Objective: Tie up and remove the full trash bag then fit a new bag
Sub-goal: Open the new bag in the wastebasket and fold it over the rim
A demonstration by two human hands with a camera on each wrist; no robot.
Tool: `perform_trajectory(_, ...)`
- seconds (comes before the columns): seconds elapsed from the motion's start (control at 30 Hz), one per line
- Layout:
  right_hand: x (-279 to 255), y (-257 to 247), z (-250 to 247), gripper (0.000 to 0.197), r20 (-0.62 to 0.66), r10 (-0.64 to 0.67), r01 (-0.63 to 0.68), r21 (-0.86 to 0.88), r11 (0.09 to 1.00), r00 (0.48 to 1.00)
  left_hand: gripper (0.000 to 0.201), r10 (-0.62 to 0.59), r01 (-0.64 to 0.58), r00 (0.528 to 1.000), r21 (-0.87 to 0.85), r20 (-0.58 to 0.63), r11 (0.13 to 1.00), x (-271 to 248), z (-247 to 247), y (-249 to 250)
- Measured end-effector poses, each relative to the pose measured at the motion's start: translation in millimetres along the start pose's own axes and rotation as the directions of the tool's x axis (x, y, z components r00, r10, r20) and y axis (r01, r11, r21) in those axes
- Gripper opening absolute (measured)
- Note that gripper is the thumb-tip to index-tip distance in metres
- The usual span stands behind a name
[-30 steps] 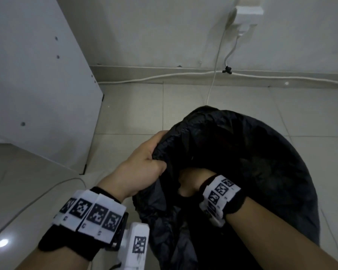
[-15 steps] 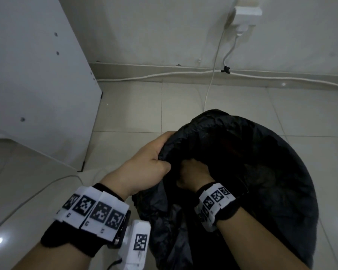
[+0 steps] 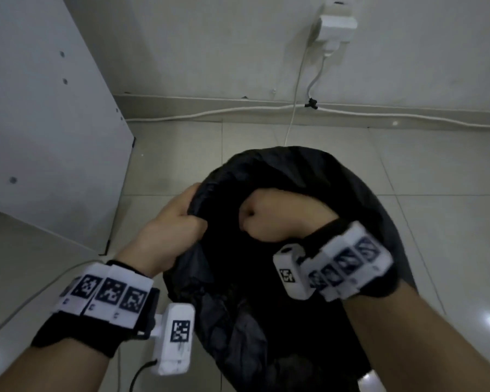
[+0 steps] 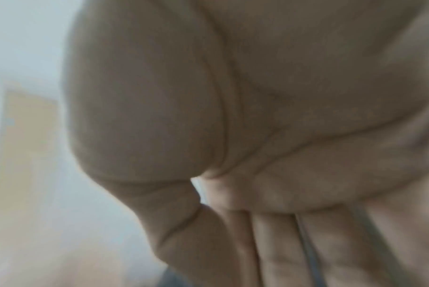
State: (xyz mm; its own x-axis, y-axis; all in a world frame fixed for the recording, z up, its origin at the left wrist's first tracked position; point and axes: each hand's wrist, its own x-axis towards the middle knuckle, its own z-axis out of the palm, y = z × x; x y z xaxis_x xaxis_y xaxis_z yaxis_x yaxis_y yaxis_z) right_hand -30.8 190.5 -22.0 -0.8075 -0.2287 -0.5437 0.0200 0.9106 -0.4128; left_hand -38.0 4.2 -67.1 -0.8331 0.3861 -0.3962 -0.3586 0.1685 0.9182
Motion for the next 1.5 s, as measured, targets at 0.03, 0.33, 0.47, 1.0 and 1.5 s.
perform_trajectory(0.03,-13.6,-5.4,-22.2,0.019,-0.088,-0.038,0.043,0.06,0.997,0.995,0.08,-0.012,0.011,1.0,-0.024,-0.02,1.0,0.8,-6.6,-0.4)
perform_trajectory(0.33,-43.9,112.1,-80.9,0.016,-0.309,0.109,0.03,0.411,0.911,0.945,0.07,-0.119,0.107,0.94,-0.057,-0.319,0.993,-1.9,-66.5,-13.2)
perform_trajectory(0.47,-37.2,132.7,-61.5,0.054,-0.438,0.201,0.229,0.745,0.626,0.876,0.055,-0.184,0.144,0.862,-0.12,-0.473,0.982,-2.3,-85.2,-21.4)
perform_trajectory(1.0,32.7,107.6,26.6,0.052,-0.233,0.425,0.198,0.972,0.124,0.875,0.088,-0.237,0.18,0.855,-0.164,-0.461,0.97,27.0,-66.2,-16.8)
perform_trajectory(1.5,-20.3,93.3,101.4,0.032,-0.231,0.716,0.198,0.971,0.132,0.658,0.05,-0.022,0.03,0.89,0.01,-0.456,0.999,17.0,-54.3,-25.0)
